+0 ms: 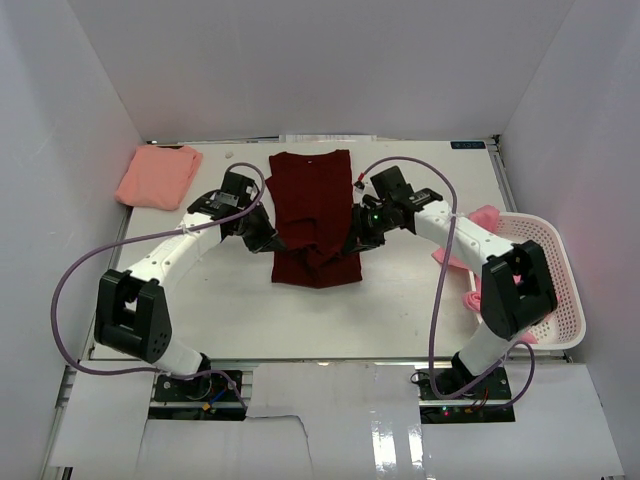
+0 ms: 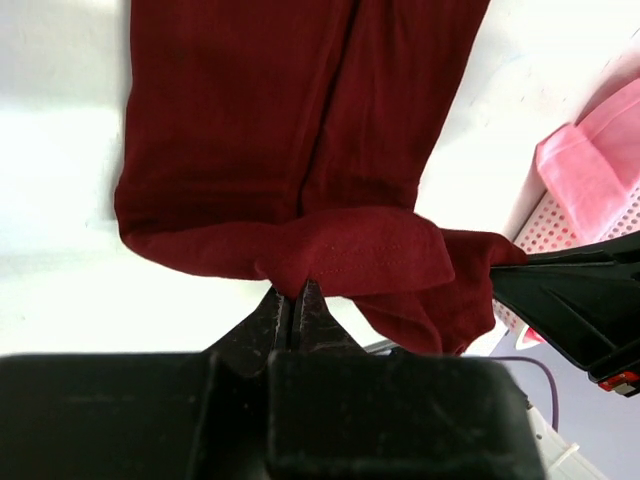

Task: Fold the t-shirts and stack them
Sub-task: Fold the folded rectangular tshirt in 1/3 of the way

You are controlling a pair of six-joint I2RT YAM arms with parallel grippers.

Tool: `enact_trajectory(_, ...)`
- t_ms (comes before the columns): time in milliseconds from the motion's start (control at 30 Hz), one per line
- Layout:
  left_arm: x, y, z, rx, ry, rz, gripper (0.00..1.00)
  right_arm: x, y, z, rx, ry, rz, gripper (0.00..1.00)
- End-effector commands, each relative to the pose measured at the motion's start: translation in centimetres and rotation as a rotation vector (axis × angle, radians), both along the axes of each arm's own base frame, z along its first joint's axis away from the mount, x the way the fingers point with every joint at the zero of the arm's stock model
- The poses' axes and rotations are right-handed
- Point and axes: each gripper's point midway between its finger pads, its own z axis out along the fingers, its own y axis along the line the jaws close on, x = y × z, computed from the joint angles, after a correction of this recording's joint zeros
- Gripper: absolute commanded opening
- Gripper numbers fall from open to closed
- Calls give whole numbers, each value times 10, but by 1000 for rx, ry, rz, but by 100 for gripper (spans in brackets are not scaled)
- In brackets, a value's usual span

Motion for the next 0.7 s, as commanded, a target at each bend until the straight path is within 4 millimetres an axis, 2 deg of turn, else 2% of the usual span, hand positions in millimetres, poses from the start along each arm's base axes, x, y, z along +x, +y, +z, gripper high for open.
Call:
enact_trajectory(0, 24, 2, 22, 4, -87, -3, 0, 22, 1, 18, 10, -62, 19, 8)
enact_trajectory(267, 53, 1, 34, 3, -129, 1, 0, 53, 2, 24, 1, -82, 3, 8)
enact_trajectory(667, 84, -5, 36, 10, -146, -7, 0, 95, -2, 31, -4, -108, -29, 8)
